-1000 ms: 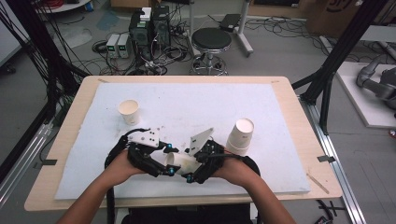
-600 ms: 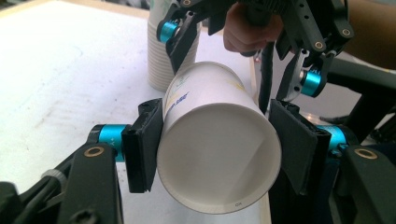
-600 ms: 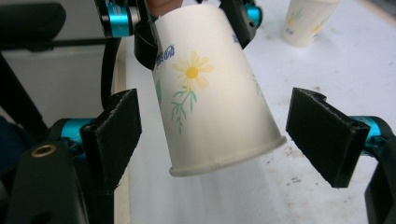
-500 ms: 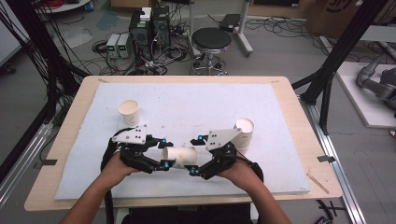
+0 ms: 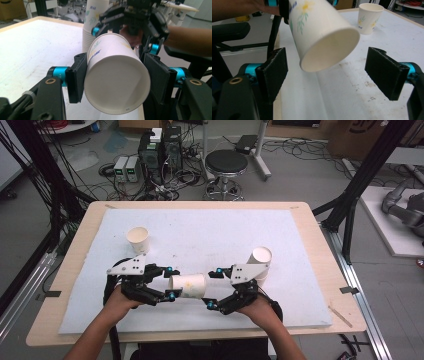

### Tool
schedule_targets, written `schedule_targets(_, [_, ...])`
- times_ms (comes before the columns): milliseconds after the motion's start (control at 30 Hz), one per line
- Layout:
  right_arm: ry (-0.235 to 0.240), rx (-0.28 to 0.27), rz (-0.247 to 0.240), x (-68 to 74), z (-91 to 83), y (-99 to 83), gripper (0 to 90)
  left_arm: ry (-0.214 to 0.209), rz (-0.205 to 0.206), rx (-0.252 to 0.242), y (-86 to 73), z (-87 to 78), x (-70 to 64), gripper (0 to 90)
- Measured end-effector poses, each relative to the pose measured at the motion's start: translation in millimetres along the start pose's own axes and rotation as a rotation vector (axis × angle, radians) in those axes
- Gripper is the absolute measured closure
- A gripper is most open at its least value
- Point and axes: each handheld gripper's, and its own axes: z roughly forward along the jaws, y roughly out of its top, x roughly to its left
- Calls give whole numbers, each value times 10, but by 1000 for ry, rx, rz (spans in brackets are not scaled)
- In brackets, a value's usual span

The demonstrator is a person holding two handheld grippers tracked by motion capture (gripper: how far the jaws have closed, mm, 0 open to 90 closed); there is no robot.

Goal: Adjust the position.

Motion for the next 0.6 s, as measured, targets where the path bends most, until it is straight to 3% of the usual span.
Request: schedule_targets(600, [83, -76, 15, -19, 114, -95, 196, -71, 11, -12, 18, 60, -47, 376])
